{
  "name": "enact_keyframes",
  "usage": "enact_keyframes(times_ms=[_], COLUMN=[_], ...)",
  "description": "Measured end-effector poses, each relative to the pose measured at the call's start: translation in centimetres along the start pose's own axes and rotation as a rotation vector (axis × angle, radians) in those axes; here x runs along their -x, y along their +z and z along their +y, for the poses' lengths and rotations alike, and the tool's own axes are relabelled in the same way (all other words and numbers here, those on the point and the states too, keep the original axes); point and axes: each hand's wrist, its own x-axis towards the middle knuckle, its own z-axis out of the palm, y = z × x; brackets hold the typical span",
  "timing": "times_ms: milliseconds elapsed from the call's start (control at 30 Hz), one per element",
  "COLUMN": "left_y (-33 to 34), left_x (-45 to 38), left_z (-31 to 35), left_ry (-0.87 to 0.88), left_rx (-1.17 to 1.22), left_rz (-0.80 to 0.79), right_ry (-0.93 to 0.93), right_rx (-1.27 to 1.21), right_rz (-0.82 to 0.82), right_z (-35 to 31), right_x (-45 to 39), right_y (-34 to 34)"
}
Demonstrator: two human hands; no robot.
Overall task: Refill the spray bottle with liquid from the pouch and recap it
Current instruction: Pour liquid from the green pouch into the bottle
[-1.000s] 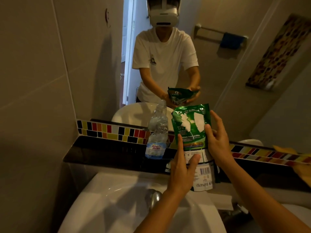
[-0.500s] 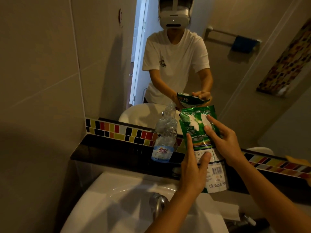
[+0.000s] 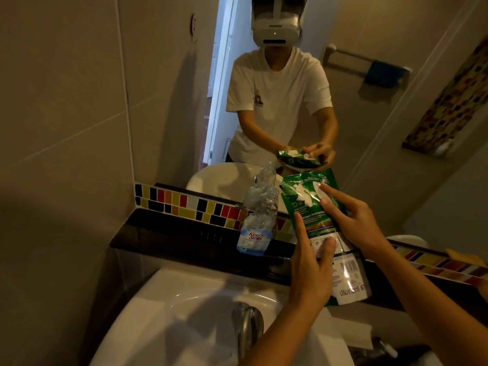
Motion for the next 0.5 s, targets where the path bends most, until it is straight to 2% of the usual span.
enact_keyframes(times_ms=[500], left_y=[0.1], left_x=[0.1], left_z=[1.6], left_ry=[-0.052], left_rx=[0.048], left_rz=[0.010], right_ry=[0.012], right_rx=[0.147], right_rz=[-0.024], right_z=[-1.2], right_x=[-1.1], right_y=[-0.3])
